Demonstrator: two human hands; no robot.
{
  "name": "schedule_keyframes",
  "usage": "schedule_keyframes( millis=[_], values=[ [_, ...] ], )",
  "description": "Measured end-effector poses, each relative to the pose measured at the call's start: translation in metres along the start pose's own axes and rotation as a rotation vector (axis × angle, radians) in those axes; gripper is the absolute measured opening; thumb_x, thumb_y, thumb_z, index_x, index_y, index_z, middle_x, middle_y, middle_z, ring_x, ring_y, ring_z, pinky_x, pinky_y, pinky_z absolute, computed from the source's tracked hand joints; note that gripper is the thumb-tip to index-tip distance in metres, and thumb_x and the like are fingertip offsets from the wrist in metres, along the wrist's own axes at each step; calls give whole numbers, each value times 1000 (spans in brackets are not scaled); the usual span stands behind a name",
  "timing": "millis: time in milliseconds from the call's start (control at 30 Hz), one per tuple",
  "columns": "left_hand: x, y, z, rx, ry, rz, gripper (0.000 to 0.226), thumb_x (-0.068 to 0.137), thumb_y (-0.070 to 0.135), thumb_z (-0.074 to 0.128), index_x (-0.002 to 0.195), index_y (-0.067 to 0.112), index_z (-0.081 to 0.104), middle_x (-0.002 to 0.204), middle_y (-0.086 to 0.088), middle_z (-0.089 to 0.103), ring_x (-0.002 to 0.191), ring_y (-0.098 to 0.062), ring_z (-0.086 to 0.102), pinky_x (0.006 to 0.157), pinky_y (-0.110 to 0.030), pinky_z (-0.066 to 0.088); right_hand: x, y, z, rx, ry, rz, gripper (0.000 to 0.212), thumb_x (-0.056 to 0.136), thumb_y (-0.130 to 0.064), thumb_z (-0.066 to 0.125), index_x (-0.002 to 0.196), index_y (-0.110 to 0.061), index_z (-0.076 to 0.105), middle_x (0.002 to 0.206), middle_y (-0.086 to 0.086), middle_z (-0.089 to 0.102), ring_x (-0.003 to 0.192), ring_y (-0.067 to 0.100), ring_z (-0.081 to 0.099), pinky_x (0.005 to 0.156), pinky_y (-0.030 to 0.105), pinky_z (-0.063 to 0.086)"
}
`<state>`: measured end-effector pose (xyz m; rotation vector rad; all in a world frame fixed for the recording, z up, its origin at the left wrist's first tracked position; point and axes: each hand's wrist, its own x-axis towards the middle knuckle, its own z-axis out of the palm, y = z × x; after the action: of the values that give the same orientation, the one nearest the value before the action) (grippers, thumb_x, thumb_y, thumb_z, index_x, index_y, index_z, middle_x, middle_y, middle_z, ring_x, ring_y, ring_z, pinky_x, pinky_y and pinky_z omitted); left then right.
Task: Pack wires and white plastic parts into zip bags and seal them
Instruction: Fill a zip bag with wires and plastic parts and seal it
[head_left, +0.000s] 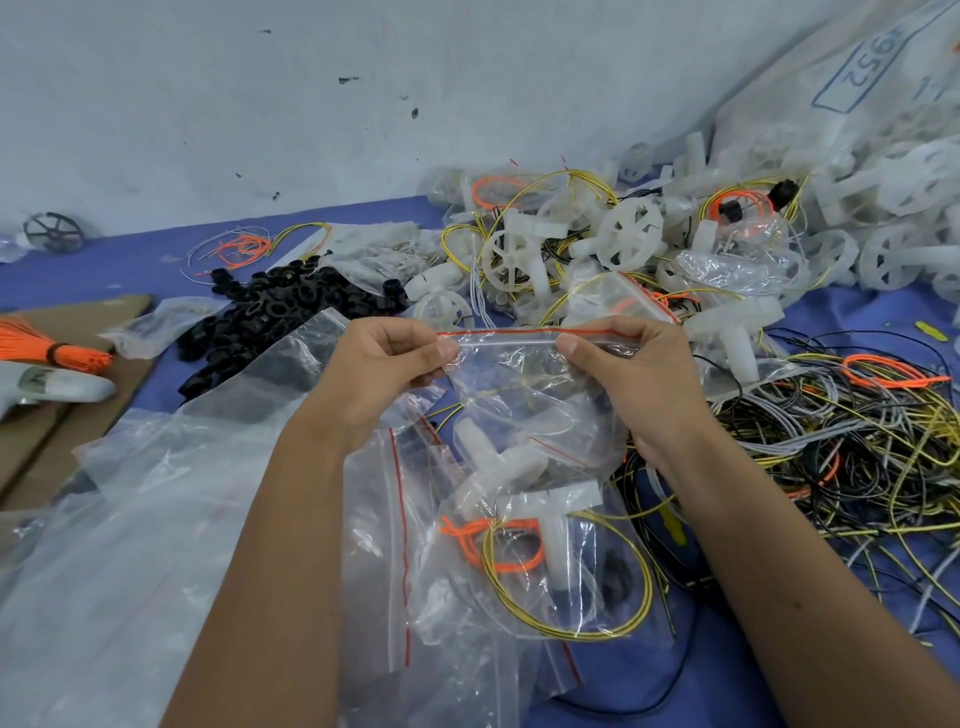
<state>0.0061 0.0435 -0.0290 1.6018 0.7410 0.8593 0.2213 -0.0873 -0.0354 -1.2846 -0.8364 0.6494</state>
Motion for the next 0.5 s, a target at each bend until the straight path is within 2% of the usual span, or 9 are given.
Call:
schedule_keyframes(
  millis=[133, 300, 400, 500],
  values=[
    [-1, 3, -1, 0, -28, 81, 11, 75, 18, 78, 81, 9, 78, 73, -3, 76, 66, -10, 67, 69, -20, 56, 1, 1, 0, -1, -11, -7, 7, 82, -10, 83, 87, -8, 78, 69, 1, 75, 58, 9, 66, 56, 17, 50],
    [0, 2, 1, -21, -29, 111, 8, 79, 12, 76, 81, 5, 73, 74, -4, 74, 69, -11, 67, 72, -22, 56, 2, 2, -1, 4, -10, 2, 7, 81, -12, 83, 86, -10, 79, 67, 1, 74, 54, 8, 64, 53, 16, 48],
    [0, 1, 4, -27, -58, 85, 15, 80, 20, 77, 89, 7, 76, 81, -6, 76, 73, -14, 67, 76, -27, 58, 1, 0, -1, 3, -20, -2, 6, 81, -13, 84, 85, -12, 79, 70, 3, 76, 57, 9, 66, 56, 16, 50],
    [0, 2, 10, 17, -69, 134, 13, 79, 20, 78, 85, 9, 77, 78, -5, 76, 70, -13, 68, 71, -23, 57, 0, -1, -1, -7, -43, -8, 5, 80, -13, 84, 81, -16, 80, 73, 5, 77, 62, 11, 69, 60, 17, 53]
  ],
)
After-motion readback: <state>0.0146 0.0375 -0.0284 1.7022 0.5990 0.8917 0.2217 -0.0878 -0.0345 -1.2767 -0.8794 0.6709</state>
